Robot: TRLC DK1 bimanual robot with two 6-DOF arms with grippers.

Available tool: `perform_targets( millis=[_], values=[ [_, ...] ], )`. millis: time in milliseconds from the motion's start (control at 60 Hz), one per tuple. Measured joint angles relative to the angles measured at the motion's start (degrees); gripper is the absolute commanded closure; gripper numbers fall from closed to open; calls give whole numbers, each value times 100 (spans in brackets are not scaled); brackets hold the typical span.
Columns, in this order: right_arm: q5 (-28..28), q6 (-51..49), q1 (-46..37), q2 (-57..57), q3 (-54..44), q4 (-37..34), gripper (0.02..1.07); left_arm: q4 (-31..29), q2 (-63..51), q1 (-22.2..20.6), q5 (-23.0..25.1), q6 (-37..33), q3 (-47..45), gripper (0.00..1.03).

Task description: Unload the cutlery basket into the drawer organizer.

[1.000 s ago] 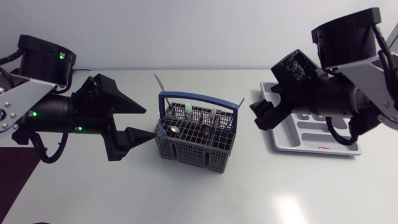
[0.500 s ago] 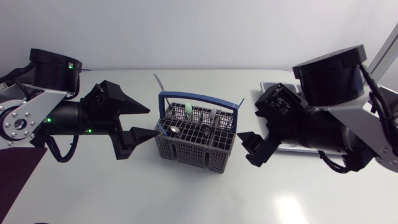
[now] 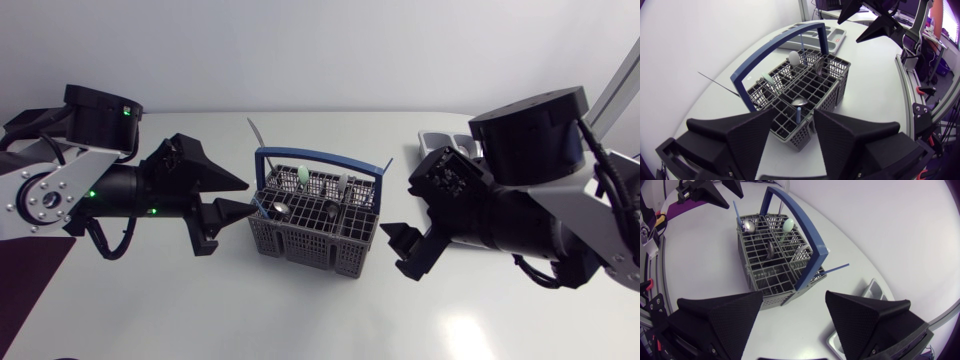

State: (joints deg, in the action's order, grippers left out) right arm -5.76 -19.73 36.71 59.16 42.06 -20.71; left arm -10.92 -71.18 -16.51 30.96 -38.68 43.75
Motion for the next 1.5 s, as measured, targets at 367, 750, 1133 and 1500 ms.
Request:
perform_targets(
  millis=[367,750,1133,1500],
  values=[
    [0,0,0,0,-9,24,17,39,-87,-20,20,2,0,71],
    [-2,-2,0,0,-94,144,17,39,-238,-168,55,4,0,97],
    [-2,-4,-2,0,-94,164,17,-282,-271,-173,275,4,90,100],
    [-2,-4,-2,0,-151,168,17,-310,-271,-170,313,4,90,86]
  ],
)
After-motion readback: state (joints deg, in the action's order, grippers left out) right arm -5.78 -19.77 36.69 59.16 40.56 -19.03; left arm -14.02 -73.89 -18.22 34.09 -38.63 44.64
